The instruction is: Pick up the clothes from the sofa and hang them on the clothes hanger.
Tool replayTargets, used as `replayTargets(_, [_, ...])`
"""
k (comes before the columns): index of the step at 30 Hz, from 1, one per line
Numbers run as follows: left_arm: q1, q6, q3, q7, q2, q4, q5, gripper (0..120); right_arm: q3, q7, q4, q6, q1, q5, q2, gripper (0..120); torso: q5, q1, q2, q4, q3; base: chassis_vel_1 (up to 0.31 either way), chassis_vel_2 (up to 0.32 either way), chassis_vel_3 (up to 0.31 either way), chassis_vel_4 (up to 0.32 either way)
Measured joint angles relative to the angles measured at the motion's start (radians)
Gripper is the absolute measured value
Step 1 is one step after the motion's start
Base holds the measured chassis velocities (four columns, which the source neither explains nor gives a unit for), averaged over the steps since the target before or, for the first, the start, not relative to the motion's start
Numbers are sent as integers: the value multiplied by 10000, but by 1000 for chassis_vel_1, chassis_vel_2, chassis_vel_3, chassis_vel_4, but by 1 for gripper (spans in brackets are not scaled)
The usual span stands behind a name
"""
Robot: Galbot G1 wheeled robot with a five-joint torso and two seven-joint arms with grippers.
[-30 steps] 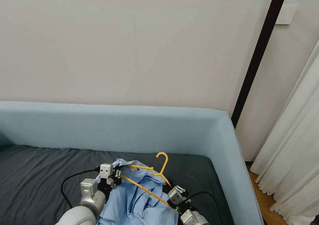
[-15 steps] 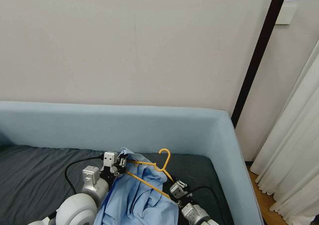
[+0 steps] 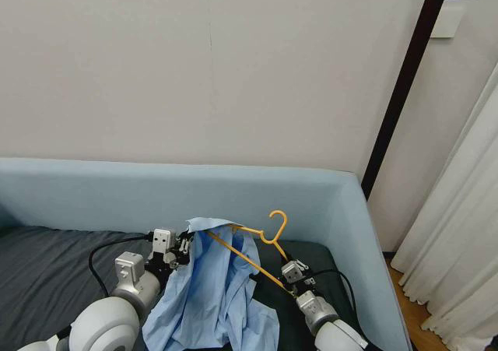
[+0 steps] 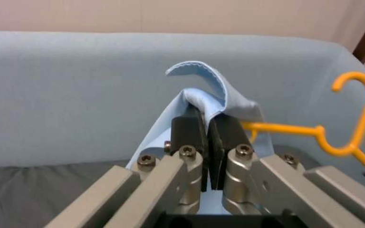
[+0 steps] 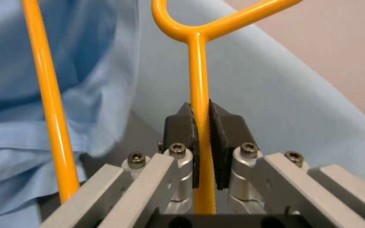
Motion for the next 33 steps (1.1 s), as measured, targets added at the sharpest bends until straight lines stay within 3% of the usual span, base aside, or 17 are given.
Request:
replayTargets(12, [-1924, 149, 1525, -78, -207, 546, -444, 0, -236, -310, 297, 222, -205, -722, -38, 5, 2, 0, 0, 0, 0, 0, 0, 0, 0])
replayTargets(16, [-2857, 280, 2536, -72, -263, 456, -544, 0, -362, -306, 241, 115, -104, -658, 168, 5, 3, 0, 0, 0, 0, 0, 0, 0, 0])
replayTargets(29, [-3131, 451, 3592, 132, -664, -143, -395, 0, -762, -233, -71, -23, 388, -538, 323, 5, 1, 0, -1, -2, 0, 0, 0, 0, 0])
replayTargets(33, [-2706, 416, 3746, 439, -622, -418, -39, 0, -662, -260, 81, -21, 350, -523, 267, 5, 2, 0, 0, 4, -1, 0, 0, 0, 0])
